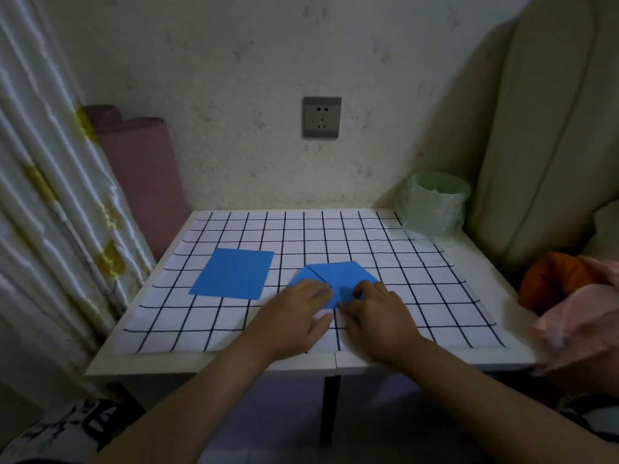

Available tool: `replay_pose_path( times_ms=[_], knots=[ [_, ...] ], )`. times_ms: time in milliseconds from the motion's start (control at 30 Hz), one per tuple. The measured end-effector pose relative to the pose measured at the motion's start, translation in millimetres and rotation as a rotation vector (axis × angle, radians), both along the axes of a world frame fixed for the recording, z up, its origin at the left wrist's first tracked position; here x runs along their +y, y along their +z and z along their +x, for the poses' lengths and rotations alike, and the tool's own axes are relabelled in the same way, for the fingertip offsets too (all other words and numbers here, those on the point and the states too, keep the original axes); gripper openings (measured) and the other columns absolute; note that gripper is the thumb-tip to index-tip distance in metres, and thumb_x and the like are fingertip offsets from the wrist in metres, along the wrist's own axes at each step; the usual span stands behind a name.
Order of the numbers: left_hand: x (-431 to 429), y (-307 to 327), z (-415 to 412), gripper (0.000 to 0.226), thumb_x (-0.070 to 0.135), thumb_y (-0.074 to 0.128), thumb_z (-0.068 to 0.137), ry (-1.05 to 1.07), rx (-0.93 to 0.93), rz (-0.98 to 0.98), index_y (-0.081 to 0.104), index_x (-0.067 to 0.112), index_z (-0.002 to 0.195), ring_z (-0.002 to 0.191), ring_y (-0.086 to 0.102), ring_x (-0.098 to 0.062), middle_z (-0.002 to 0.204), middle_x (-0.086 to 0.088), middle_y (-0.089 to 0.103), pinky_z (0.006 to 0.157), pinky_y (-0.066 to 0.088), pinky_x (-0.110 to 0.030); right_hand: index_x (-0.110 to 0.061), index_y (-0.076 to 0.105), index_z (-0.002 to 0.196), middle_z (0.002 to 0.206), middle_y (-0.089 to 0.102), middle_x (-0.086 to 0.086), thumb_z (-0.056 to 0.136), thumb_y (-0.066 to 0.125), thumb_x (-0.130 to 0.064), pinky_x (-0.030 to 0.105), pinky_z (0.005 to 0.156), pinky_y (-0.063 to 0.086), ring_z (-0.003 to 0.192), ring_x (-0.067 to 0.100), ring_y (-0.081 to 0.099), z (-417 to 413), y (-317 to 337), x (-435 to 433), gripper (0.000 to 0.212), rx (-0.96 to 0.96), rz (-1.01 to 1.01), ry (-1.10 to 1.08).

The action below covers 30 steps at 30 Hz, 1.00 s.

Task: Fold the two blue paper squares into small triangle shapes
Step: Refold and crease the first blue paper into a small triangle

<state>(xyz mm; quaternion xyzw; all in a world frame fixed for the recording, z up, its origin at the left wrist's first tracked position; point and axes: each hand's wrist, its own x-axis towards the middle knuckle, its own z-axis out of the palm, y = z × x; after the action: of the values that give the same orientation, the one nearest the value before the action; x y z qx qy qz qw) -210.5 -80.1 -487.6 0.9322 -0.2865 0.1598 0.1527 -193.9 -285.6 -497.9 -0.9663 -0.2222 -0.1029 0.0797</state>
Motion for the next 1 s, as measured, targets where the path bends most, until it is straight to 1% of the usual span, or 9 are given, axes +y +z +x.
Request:
replay_pose_path(
  times_ms=[100,200,333,533,633,700,800,933,1000],
  knots=[
    [-16.5,-4.2,0.5,0.043,0.046,0.04,0.098,-0.045,0.103,-0.018,0.058,0.019,0.126,0.113,0.048,-0.009,0.121,0.005,0.059,0.092,0.049,-0.031,-0.037,0.07,0.111,0.106,0.056,0.001,0.094,0.044,-0.044,0.032,0.073,0.039,0.098,0.021,0.051,-0.3,-0.6,0.6,0.032,-0.01,0.009,-0.003],
    [-20.1,-8.3,3.3,0.039,0.048,0.036,0.097,-0.008,0.141,-0.047,0.061,0.023,0.115,0.103,0.049,-0.006,0.108,0.008,0.061,0.084,0.05,-0.034,-0.039,0.068,0.116,0.112,0.056,0.002,0.096,0.043,-0.046,0.034,0.078,0.04,0.103,0.021,0.05,-1.2,0.2,-2.1,0.033,0.02,-0.003,-0.006],
    [-19.5,-12.2,6.4,0.047,0.048,0.035,0.096,0.015,0.136,-0.072,0.067,0.021,0.116,0.109,0.051,-0.006,0.116,0.007,0.065,0.089,0.05,-0.033,-0.039,0.063,0.125,0.124,0.053,-0.001,0.098,0.04,-0.044,0.036,0.086,0.039,0.112,0.02,0.047,-2.9,1.5,-8.6,0.035,0.037,-0.04,-0.037],
    [-17.9,-16.0,6.3,0.046,0.048,0.046,0.096,-0.013,0.141,-0.047,0.058,0.023,0.131,0.109,0.046,-0.007,0.116,0.01,0.055,0.09,0.046,-0.03,-0.033,0.071,0.109,0.113,0.06,-0.003,0.096,0.037,-0.039,0.035,0.081,0.037,0.1,0.018,0.05,-4.2,9.1,-23.8,0.037,-0.026,-0.103,-0.166],
    [-19.3,-16.3,4.5,0.047,0.048,0.047,0.095,-0.022,0.129,-0.026,0.055,0.024,0.135,0.111,0.044,-0.007,0.117,0.01,0.051,0.092,0.044,-0.029,-0.028,0.071,0.104,0.113,0.06,-0.002,0.093,0.037,-0.039,0.036,0.084,0.038,0.099,0.018,0.052,-5.7,8.9,-19.4,0.036,-0.04,-0.134,-0.203],
    [-19.2,-15.2,4.3,0.046,0.048,0.046,0.096,-0.025,0.136,-0.03,0.056,0.025,0.135,0.113,0.043,-0.007,0.118,0.01,0.051,0.094,0.044,-0.03,-0.023,0.07,0.107,0.124,0.06,0.002,0.091,0.042,-0.036,0.04,0.093,0.039,0.109,0.021,0.054,-6.0,7.8,-19.8,0.035,-0.079,-0.112,-0.157],
    [-18.0,-13.6,5.4,0.045,0.046,0.043,0.097,-0.012,0.168,-0.037,0.057,0.025,0.135,0.122,0.041,-0.008,0.13,0.008,0.05,0.101,0.042,-0.03,-0.02,0.062,0.127,0.144,0.051,0.005,0.091,0.042,-0.031,0.044,0.106,0.036,0.133,0.024,0.047,-4.5,3.9,-22.7,0.043,-0.026,-0.099,0.086],
    [-7.3,-11.1,6.5,0.039,0.035,0.047,0.097,-0.019,0.132,0.002,0.064,0.018,0.127,0.126,0.044,-0.01,0.135,0.005,0.055,0.102,0.042,-0.028,-0.025,0.061,0.13,0.145,0.052,-0.001,0.096,0.04,-0.031,0.038,0.101,0.039,0.129,0.019,0.051,2.8,2.3,-23.3,0.04,0.048,-0.064,0.138],
    [1.5,-10.4,6.5,0.034,0.033,0.046,0.096,-0.002,0.119,-0.008,0.074,0.016,0.107,0.122,0.05,-0.011,0.131,0.004,0.061,0.098,0.046,-0.028,-0.028,0.064,0.125,0.143,0.053,-0.005,0.096,0.043,-0.031,0.038,0.099,0.04,0.124,0.019,0.054,5.6,3.4,-22.7,0.036,0.049,-0.057,0.117]
  ],
)
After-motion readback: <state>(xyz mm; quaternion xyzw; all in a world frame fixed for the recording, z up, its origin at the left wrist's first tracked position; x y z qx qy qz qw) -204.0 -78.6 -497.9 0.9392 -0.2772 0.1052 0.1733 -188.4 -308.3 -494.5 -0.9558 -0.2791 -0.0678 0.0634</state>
